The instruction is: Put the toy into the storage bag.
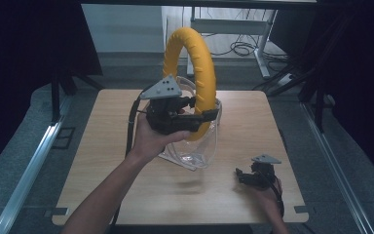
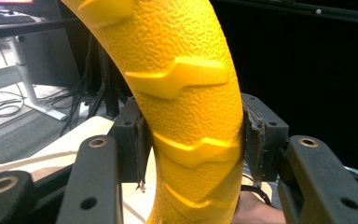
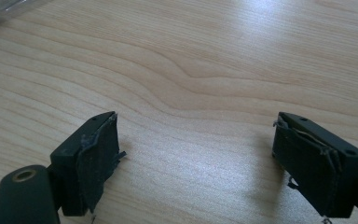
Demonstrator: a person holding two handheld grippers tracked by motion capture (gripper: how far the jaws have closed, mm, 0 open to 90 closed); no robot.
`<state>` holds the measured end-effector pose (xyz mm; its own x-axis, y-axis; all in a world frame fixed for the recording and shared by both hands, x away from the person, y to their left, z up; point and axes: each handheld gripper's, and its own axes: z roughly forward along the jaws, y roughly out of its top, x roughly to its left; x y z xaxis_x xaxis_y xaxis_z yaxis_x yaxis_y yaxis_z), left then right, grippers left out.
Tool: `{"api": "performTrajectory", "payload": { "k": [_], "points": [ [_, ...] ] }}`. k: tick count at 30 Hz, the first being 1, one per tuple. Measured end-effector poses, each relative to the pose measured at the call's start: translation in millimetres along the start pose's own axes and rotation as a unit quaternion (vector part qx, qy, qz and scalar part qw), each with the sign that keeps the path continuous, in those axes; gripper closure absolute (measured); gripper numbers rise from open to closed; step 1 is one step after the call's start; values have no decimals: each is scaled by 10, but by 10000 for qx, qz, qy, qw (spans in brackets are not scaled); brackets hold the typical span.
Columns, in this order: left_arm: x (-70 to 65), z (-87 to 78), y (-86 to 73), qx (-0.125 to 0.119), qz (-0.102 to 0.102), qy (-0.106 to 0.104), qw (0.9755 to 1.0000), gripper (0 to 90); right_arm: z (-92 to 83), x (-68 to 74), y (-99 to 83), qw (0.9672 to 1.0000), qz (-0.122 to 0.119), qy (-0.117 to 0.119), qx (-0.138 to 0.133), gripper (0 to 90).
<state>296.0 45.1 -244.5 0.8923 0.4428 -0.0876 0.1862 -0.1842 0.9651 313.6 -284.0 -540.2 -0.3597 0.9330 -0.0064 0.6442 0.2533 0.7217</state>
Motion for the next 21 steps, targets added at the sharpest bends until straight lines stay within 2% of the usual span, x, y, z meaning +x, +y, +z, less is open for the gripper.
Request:
{"api": "performTrajectory", "payload": {
  "k": [7, 21],
  "points": [
    [-57, 127, -21, 47, 53, -123, 9999, 491, 0, 0, 0, 10000, 0, 1, -1, 147],
    [7, 352, -186, 112, -93, -302, 9994, 491, -2, 5, 1, 10000, 41, 8, 4, 148]
  ]
}}
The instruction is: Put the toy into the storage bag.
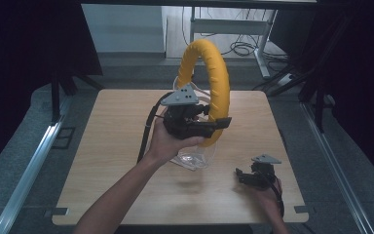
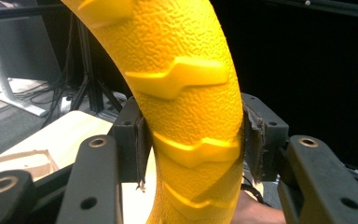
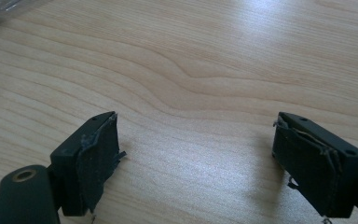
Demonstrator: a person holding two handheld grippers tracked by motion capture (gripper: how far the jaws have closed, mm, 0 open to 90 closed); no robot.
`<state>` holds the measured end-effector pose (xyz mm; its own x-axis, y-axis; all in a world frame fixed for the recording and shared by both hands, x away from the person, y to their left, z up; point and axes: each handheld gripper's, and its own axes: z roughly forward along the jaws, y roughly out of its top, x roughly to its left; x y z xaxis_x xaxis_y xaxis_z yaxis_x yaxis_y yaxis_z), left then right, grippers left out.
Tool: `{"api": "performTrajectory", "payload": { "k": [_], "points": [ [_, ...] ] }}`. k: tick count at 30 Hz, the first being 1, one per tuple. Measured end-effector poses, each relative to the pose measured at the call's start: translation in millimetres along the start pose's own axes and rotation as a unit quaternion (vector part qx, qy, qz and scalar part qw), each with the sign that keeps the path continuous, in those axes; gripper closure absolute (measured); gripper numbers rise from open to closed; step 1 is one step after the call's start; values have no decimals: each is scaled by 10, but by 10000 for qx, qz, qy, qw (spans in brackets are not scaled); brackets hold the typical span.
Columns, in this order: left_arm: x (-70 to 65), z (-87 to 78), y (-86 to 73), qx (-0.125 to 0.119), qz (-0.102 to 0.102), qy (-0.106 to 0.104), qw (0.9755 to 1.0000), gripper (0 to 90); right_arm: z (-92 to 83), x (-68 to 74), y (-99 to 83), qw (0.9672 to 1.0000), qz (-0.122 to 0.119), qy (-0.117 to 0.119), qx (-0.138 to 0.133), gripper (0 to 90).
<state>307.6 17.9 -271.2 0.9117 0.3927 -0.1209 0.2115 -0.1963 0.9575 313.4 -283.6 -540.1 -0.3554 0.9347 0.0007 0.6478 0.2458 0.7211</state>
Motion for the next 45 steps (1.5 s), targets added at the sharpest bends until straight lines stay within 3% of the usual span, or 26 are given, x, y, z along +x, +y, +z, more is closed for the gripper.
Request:
{"api": "performTrajectory", "payload": {
  "k": [8, 29, 45],
  "points": [
    [105, 87, -129, 55, -190, -89, 9998, 491, 2, -2, 0, 10000, -15, -2, -8, 147],
    [461, 223, -488, 178, -708, -2, 9973, 491, 2, -4, -1, 10000, -28, -5, -8, 147],
    [603, 325, -678, 207, -870, 53, 9960, 491, 2, -5, -1, 10000, -33, 1, -5, 147]
  ]
}}
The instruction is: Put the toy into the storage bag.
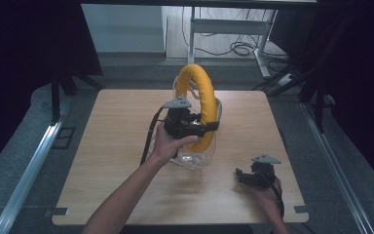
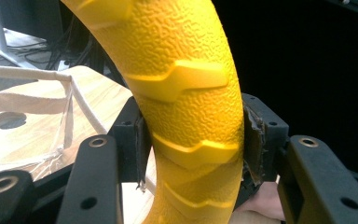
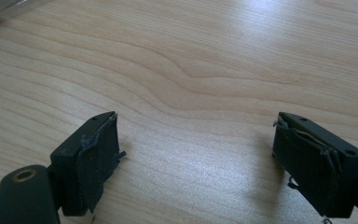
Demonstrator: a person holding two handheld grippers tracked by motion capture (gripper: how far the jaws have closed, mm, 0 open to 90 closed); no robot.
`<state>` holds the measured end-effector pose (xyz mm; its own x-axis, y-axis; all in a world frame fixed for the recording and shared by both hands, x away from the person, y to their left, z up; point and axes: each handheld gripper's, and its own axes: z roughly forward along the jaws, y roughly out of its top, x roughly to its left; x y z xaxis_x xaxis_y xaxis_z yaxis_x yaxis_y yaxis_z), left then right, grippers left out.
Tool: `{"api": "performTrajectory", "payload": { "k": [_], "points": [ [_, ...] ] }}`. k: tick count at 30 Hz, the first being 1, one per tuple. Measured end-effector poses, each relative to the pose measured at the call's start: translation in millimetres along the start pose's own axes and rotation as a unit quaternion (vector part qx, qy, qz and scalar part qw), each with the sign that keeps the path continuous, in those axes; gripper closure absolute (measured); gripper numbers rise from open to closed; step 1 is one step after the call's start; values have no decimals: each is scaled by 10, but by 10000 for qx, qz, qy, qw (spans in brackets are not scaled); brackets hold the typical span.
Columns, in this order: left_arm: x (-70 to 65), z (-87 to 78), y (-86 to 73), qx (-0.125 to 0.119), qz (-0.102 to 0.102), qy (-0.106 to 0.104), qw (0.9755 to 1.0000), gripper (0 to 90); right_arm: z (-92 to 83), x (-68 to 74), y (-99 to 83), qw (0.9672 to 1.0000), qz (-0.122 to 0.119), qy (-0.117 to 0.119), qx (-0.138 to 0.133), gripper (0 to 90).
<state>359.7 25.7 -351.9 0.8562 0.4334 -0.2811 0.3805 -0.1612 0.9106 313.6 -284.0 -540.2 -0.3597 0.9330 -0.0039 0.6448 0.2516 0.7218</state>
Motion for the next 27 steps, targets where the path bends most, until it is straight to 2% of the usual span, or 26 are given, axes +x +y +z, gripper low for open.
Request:
{"api": "performTrajectory", "payload": {
  "k": [8, 16, 22, 27],
  "points": [
    [34, 28, -74, 26, 3, 34, 10000, 491, 0, 0, 0, 10000, 0, 1, 1, 147],
    [58, 68, -183, 165, 17, 117, 9998, 491, 0, 0, 0, 10000, 0, -1, -1, 147],
    [105, 81, -285, 223, -125, 132, 9996, 491, 0, 0, 0, 10000, -8, -8, 1, 147],
    [128, 112, -370, 310, -143, 166, 9993, 491, 0, 0, 0, 10000, -6, -7, 1, 147]
  ]
}}
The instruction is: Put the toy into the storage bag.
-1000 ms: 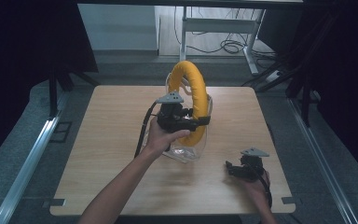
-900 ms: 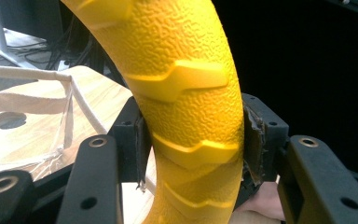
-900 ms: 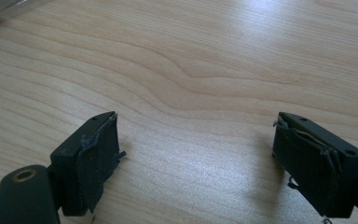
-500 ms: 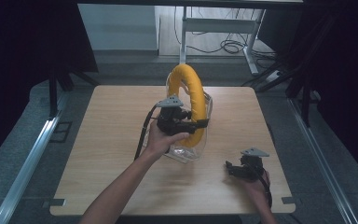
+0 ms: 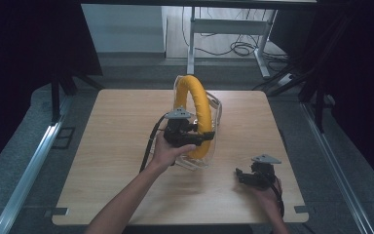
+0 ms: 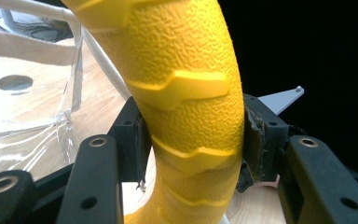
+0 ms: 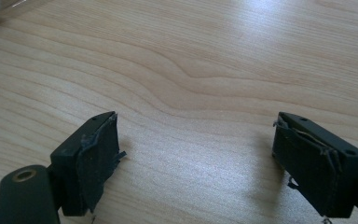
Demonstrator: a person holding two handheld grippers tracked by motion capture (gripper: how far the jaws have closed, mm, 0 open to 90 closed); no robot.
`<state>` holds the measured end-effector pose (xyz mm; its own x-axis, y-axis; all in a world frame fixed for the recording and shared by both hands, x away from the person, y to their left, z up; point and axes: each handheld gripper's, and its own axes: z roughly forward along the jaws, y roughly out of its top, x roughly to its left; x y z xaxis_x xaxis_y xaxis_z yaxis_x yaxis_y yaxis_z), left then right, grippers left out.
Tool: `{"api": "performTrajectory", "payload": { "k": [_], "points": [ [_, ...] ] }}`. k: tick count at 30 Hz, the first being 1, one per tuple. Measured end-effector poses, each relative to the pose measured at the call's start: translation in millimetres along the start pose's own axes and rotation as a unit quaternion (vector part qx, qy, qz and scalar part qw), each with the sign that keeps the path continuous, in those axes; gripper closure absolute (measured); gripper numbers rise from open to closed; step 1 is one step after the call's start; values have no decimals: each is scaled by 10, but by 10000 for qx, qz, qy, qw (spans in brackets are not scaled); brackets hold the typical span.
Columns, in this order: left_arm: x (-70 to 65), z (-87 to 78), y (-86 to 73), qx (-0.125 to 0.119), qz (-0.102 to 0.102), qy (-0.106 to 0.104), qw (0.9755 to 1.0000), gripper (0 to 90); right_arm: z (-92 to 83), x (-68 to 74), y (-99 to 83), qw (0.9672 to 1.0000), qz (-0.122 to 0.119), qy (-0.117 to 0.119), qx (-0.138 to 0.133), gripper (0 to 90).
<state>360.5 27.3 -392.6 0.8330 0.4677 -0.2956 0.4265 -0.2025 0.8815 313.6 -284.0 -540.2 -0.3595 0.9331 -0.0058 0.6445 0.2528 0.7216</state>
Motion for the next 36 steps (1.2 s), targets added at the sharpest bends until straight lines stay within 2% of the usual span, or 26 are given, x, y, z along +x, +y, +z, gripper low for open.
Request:
{"api": "performTrajectory", "payload": {
  "k": [9, 13, 15, 16, 20, 23, 29, 36],
  "points": [
    [-1, 0, -32, 1, -51, 49, 10000, 490, 1, 0, -1, 10000, -5, -4, -1, 148],
    [-37, -1, -25, 29, 98, 245, 9996, 467, 2, 0, -1, 10000, -3, 2, -6, 147],
    [-64, 1, -13, 89, 226, 419, 9988, 406, 1, 0, -1, 10000, -7, -5, -1, 147],
    [-71, -1, -8, 104, 237, 439, 9987, 383, 1, 0, -1, 10000, -6, -5, 0, 147],
    [-65, -7, -8, 119, 180, 419, 9989, 336, 0, -1, -1, 10000, -9, -3, 4, 147],
    [-59, -44, -14, 25, 120, 363, 9993, 310, 0, -1, -1, 10000, -10, -3, 4, 147],
    [-68, -125, -28, -53, 109, 291, 9995, 300, -1, -1, -1, 10000, -14, -3, 6, 147],
    [-87, -313, -52, -186, 115, 271, 9994, 301, -1, -3, -2, 10000, -22, -7, 7, 148]
  ]
}}
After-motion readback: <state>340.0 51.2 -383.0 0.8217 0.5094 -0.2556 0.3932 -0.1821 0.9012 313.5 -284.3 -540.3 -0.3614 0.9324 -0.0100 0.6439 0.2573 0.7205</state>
